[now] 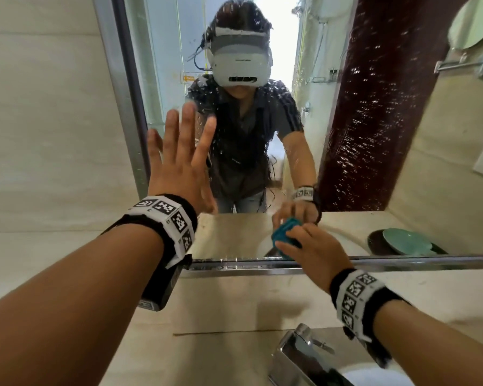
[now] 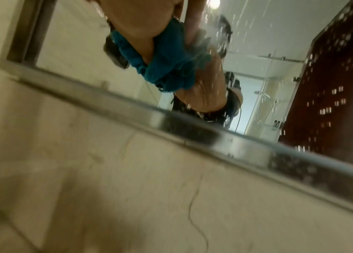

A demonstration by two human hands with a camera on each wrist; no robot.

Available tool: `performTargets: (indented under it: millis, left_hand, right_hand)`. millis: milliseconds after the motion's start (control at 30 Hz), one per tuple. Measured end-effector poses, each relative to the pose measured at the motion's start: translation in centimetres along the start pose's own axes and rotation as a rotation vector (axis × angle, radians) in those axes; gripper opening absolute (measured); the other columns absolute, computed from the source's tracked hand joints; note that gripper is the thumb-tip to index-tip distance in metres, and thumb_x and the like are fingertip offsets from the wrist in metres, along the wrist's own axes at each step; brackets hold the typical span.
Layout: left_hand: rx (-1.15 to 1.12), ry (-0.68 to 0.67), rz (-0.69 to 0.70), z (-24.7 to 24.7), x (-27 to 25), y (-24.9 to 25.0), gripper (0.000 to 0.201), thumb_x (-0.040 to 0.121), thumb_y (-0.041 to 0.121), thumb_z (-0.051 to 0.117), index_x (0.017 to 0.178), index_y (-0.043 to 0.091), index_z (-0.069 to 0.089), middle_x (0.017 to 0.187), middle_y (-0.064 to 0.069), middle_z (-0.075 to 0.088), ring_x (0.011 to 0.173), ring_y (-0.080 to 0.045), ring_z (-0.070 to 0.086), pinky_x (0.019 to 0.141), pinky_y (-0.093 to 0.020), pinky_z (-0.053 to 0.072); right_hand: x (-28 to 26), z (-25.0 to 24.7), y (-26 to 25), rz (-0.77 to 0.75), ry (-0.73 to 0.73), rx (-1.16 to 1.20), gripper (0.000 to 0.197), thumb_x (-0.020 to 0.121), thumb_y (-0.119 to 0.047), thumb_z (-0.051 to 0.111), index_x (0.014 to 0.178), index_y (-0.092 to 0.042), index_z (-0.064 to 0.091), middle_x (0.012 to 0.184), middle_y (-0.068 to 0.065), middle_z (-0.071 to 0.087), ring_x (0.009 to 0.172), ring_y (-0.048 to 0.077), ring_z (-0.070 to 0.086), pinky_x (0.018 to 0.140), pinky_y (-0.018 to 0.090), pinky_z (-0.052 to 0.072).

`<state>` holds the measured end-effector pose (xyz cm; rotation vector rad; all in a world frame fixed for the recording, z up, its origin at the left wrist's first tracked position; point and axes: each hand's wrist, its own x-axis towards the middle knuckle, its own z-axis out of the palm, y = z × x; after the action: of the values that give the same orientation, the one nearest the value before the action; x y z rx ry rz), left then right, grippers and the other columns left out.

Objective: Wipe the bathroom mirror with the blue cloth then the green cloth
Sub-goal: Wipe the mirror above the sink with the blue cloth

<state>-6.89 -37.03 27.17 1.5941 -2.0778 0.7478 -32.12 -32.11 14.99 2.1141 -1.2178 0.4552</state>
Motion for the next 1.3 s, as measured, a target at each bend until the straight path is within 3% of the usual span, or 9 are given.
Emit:
performTargets:
  millis: [300, 433, 633, 900, 1000, 1067, 1133, 1233, 1300]
  left_hand:
    - [0.049, -0.032, -0.015, -0.1, 0.0, 0.4, 0.149, 0.056, 0.061, 0.079, 0.134, 0.021, -0.042, 0.146, -0.015, -0.038, 0.138, -0.038, -0.028, 0.112, -0.060, -0.008]
    - [0.001, -0.006, 0.009, -0.6, -0.4, -0.2, 0.140, 0.061, 0.053, 0.078, 0.139, 0.026, -0.035, 0.151, -0.012, -0.032, 0.138, -0.033, -0.028, 0.113, -0.058, -0.009]
    - [0.000, -0.021, -0.018, -5.3, 1.2, -0.4, 0.116, 0.062, 0.079, 0.058, 0.148, 0.030, -0.003, 0.154, -0.009, -0.014, 0.141, -0.033, -0.019, 0.108, -0.062, -0.012]
    - [-0.089, 0.046, 0.002, -12.0, 6.4, -0.5, 0.125, 0.063, 0.076, 0.062, 0.147, 0.031, -0.019, 0.148, -0.002, -0.038, 0.137, -0.025, -0.034, 0.102, -0.055, -0.024]
    - [-0.096, 0.041, 0.018, -14.5, 9.1, -0.2, 0.133, 0.060, 0.074, 0.067, 0.144, 0.031, -0.027, 0.146, -0.001, -0.043, 0.136, -0.024, -0.036, 0.101, -0.053, -0.024]
    - [-0.063, 0.019, 0.023, -16.5, 11.0, 0.5, 0.137, 0.059, 0.073, 0.070, 0.143, 0.031, -0.030, 0.146, -0.001, -0.043, 0.136, -0.024, -0.035, 0.103, -0.054, -0.022]
    - [-0.003, -0.003, 0.034, -18.1, 12.4, 1.5, 0.138, 0.059, 0.071, 0.071, 0.142, 0.029, -0.032, 0.146, -0.004, -0.042, 0.137, -0.026, -0.035, 0.105, -0.056, -0.019]
    - [0.036, 0.001, 0.037, -20.0, 14.0, 2.7, 0.141, 0.059, 0.066, 0.074, 0.141, 0.027, -0.033, 0.148, -0.006, -0.040, 0.138, -0.027, -0.032, 0.107, -0.057, -0.015]
    - [0.023, 0.014, 0.032, -21.0, 14.9, 3.4, 0.141, 0.058, 0.065, 0.076, 0.143, 0.025, -0.030, 0.149, -0.007, -0.038, 0.139, -0.028, -0.030, 0.108, -0.056, -0.014]
  right_hand:
    - [0.6, 1.1, -1.0, -0.140, -0.089, -0.070, 0.039, 0.048, -0.020, 0.086, 0.082, -0.025, 0.069, 0.089, 0.001, 0.056, 0.072, 0.020, 0.054, 0.054, 0.029, 0.048]
    - [4.9, -2.9, 0.1, 0.015, 0.121, 0.023, 0.037, 0.058, -0.009, 0.081, 0.092, -0.018, 0.069, 0.090, 0.008, 0.062, 0.071, 0.027, 0.057, 0.056, 0.034, 0.051]
    - [11.4, -12.9, 5.1, 0.217, 0.217, 0.052, 0.047, 0.063, -0.004, 0.079, 0.107, -0.015, 0.066, 0.102, 0.011, 0.059, 0.088, 0.034, 0.056, 0.061, 0.036, 0.054]
    - [17.5, -21.4, 11.5, 0.520, 0.522, 0.218, 0.041, 0.085, -0.008, 0.059, 0.124, -0.021, 0.058, 0.114, 0.009, 0.048, 0.107, 0.025, 0.045, 0.086, 0.023, 0.036]
    - [18.6, -21.1, 10.7, 0.441, 0.465, 0.267, 0.038, 0.085, -0.014, 0.062, 0.121, -0.022, 0.059, 0.109, 0.006, 0.049, 0.104, 0.024, 0.047, 0.090, 0.034, 0.045]
    - [18.8, -20.4, 9.4, 0.415, 0.307, 0.434, 0.027, 0.087, -0.036, 0.061, 0.110, -0.021, 0.059, 0.103, -0.002, 0.051, 0.099, 0.016, 0.049, 0.085, 0.030, 0.042]
    - [18.6, -19.7, 8.6, 0.275, 0.146, 0.378, 0.037, 0.090, -0.048, 0.052, 0.105, -0.015, 0.057, 0.104, -0.001, 0.053, 0.098, 0.015, 0.048, 0.082, 0.026, 0.034]
    - [19.0, -20.8, 10.7, 0.198, 0.175, 0.259, 0.042, 0.093, -0.047, 0.038, 0.118, -0.020, 0.057, 0.116, 0.003, 0.052, 0.100, 0.015, 0.044, 0.082, 0.026, 0.035]
    - [20.3, -22.4, 13.7, 0.224, 0.285, 0.181, 0.040, 0.090, -0.038, 0.044, 0.127, -0.028, 0.053, 0.117, 0.005, 0.048, 0.103, 0.018, 0.043, 0.081, 0.031, 0.043]
